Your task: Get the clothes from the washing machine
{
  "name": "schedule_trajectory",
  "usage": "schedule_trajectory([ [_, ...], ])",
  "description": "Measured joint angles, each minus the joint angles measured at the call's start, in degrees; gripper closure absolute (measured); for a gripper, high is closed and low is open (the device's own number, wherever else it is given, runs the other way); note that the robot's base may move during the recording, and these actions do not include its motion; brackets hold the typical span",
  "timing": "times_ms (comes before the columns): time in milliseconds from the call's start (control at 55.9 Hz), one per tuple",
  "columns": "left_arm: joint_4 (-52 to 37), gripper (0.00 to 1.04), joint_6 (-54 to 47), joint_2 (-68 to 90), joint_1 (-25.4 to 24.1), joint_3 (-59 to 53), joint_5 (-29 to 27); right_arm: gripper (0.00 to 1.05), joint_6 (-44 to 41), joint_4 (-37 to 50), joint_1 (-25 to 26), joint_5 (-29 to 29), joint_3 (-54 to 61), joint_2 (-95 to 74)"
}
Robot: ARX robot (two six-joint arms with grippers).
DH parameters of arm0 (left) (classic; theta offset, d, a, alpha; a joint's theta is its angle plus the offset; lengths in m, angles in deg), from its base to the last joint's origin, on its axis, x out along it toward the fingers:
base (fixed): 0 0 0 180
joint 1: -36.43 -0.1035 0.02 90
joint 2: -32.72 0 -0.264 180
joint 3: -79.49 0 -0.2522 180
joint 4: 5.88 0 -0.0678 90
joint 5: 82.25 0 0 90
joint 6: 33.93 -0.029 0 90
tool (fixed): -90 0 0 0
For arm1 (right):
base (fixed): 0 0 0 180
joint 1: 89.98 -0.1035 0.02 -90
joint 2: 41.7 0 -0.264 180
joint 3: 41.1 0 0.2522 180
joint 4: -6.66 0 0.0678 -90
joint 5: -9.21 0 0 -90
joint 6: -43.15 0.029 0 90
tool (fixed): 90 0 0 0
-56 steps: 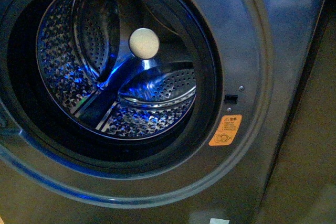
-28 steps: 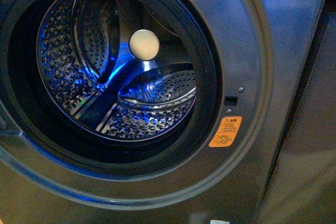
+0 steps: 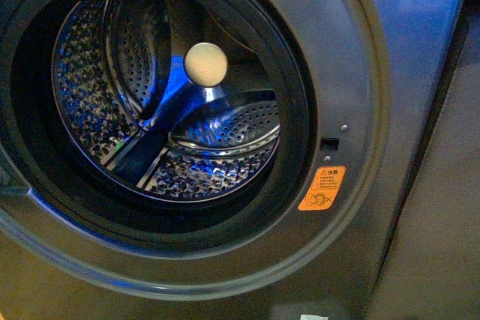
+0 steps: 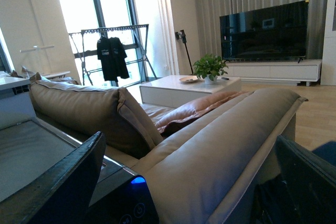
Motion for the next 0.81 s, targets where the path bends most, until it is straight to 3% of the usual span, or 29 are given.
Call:
schedule_trajectory([
  [89, 0.0, 0.07, 0.0, 0.0, 0.0, 0.02, 0.0, 1.0, -6.45, -11.82, 0.37, 0.79, 0.76, -5.64],
  [197, 0.0, 0.07, 0.0, 0.0, 0.0, 0.02, 0.0, 0.99, -12.2, -20.02, 0.31, -1.14, 1.27, -11.52],
  [394, 0.0, 0.07, 0.0, 0.0, 0.0, 0.07, 0.0, 0.64, -15.54, -24.68, 0.11, -6.73, 0.24, -25.2],
  [501, 0.0, 0.07, 0.0, 0.0, 0.0, 0.07, -0.02, 0.47, -14.19, -24.96, 0.22, -6.58, -0.22, -28.2],
  [698, 0.0, 0.07, 0.0, -0.07, 0.0, 0.09, 0.0, 0.07, -8.52, -25.38, -0.39, 1.4, 1.81, -21.55],
  [805, 0.0, 0.07, 0.0, -0.07, 0.0, 0.09, 0.0, 0.08, -3.13, -20.28, -2.21, 8.09, 6.64, -10.32],
])
